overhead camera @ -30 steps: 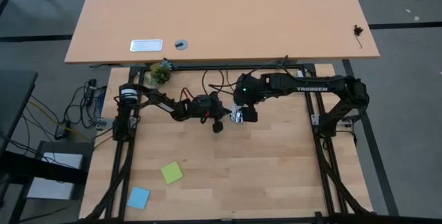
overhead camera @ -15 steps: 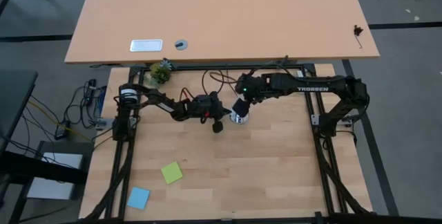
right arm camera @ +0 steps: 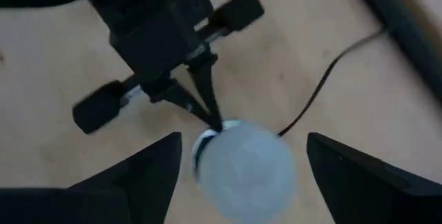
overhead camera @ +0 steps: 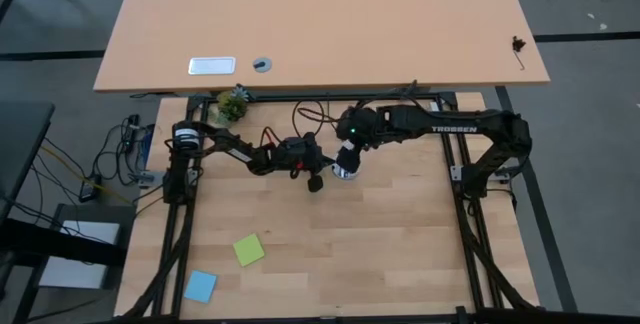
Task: Screw lightbulb
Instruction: Insert the lightbulb into the lamp
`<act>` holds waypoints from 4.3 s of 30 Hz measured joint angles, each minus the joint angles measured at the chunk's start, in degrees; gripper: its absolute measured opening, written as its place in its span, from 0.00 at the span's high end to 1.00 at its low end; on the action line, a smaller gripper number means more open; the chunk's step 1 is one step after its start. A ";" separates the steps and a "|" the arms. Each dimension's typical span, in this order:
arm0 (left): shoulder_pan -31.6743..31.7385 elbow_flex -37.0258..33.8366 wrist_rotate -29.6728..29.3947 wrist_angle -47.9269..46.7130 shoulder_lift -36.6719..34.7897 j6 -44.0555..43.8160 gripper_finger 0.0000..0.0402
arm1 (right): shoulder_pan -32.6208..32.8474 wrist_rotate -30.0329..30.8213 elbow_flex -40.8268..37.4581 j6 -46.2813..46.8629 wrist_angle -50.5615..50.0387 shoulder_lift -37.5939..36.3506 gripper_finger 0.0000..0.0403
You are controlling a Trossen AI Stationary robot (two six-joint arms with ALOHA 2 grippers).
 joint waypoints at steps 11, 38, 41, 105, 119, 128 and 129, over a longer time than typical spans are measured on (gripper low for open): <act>0.00 0.00 0.00 0.00 0.00 -0.02 0.97 | -1.85 -9.75 3.47 -30.08 -4.37 0.04 0.18; 0.00 0.00 0.02 0.03 0.00 -0.02 0.97 | -4.01 -10.22 -0.31 -35.33 -3.06 1.70 0.21; 0.00 0.00 0.02 -0.03 0.00 -0.02 0.97 | -4.01 -10.13 -0.31 -35.39 -3.25 3.62 0.24; -0.50 0.11 -1.62 -1.50 0.00 -4.50 1.00 | 0.99 0.23 0.63 -8.66 0.31 4.66 0.28; -0.48 2.41 -1.00 1.62 5.22 -6.45 1.00 | 0.99 0.21 0.59 -11.31 1.40 4.68 0.28; -0.50 2.54 -0.75 1.00 5.31 -6.50 1.00 | 1.02 0.21 0.61 -10.64 -0.50 4.66 0.28; -0.50 2.54 -0.72 1.02 5.33 -6.49 1.00 | 1.03 0.24 0.61 -10.66 -1.05 4.64 0.28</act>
